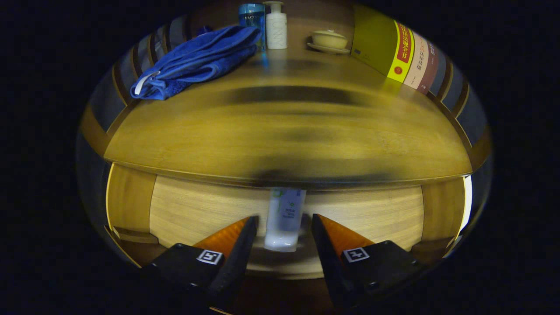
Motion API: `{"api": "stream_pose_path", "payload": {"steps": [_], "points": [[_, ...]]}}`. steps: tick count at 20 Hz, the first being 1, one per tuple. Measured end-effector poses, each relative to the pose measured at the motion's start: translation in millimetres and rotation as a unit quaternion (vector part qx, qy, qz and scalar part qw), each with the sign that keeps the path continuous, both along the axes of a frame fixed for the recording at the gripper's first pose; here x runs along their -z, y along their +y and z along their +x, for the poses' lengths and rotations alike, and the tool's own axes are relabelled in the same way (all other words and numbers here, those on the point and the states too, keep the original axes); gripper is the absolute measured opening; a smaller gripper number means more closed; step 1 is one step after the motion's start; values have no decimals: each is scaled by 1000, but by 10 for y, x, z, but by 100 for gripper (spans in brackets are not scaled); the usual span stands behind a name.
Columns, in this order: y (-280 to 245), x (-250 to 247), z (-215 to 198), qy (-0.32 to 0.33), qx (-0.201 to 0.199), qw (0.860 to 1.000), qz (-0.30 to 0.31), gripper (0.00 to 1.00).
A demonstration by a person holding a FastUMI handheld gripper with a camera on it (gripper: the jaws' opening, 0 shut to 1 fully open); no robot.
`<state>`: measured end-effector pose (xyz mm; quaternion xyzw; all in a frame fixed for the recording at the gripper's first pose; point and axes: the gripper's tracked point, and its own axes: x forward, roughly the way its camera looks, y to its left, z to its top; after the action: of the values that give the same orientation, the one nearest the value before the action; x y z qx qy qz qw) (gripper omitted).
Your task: Pull open the drawer, take out the items inside it, and place them on the countertop above the cabinet.
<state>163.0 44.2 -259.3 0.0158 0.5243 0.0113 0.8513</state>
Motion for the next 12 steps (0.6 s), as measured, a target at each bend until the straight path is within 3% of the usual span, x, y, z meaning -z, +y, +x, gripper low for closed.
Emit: {"api": "stream_pose_path", "payload": {"steps": [3, 8, 12], "points": [[12, 34, -18, 5, 5, 1000, 7, 56], [47, -159, -44, -26, 1, 999, 19, 46], [50, -391, -146, -33, -5, 999, 39, 46]]}}
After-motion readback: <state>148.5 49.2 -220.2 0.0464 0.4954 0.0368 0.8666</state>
